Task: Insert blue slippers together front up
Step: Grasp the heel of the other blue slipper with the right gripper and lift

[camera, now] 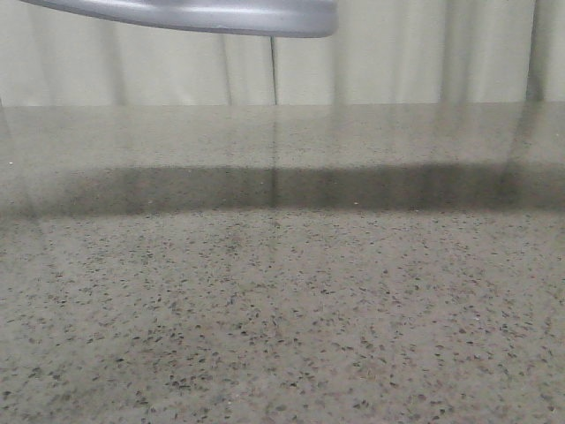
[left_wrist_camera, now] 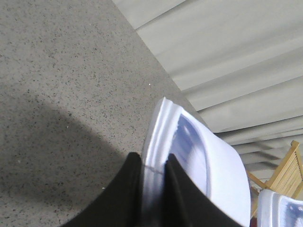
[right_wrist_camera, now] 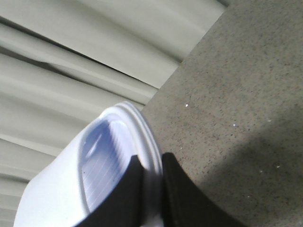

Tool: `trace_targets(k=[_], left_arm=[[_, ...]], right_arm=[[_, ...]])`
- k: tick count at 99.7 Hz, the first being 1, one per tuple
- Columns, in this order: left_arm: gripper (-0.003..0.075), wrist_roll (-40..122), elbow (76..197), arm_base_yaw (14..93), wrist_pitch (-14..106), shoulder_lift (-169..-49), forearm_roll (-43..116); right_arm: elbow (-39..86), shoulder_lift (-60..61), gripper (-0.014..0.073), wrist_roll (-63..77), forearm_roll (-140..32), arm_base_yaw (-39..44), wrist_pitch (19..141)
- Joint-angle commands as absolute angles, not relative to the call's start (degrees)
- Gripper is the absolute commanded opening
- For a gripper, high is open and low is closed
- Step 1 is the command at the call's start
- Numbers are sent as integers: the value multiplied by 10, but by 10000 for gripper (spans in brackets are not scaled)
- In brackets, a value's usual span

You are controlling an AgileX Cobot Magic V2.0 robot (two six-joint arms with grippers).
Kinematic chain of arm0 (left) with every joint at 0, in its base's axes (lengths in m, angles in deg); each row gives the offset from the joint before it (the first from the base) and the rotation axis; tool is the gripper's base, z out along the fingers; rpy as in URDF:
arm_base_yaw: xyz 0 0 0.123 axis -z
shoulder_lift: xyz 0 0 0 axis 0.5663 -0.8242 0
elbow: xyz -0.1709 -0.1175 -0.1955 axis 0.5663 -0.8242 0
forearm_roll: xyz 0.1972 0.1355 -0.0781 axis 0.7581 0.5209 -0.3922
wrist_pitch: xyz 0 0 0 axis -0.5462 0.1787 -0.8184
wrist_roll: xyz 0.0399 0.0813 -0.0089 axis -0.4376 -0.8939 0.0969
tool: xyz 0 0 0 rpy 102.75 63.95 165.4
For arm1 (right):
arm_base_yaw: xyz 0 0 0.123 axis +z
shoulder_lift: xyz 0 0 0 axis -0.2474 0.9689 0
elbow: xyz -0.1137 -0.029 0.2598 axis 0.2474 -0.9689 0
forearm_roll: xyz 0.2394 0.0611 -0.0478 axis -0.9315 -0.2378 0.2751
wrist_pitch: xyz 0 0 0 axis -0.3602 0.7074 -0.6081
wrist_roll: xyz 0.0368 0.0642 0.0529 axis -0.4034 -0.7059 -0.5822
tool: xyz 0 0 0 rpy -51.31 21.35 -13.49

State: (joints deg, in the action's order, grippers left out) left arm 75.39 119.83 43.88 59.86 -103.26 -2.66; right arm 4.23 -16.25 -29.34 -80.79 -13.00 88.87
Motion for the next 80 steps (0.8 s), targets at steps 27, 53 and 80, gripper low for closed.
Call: trace_targets(k=[27,53,80], left_arm=[[19,701,1215,470,619,-1026,-139],[19,701,1215,471,661,-1026,-176],[19,673,1215,471,700,-1026,-243]], right_arm=[[63,-110,-107,-284,-822,-54,814],[63,-89,-107,-283,-825,-22,795],[63,-89,-107,-283,-827,48,752]])
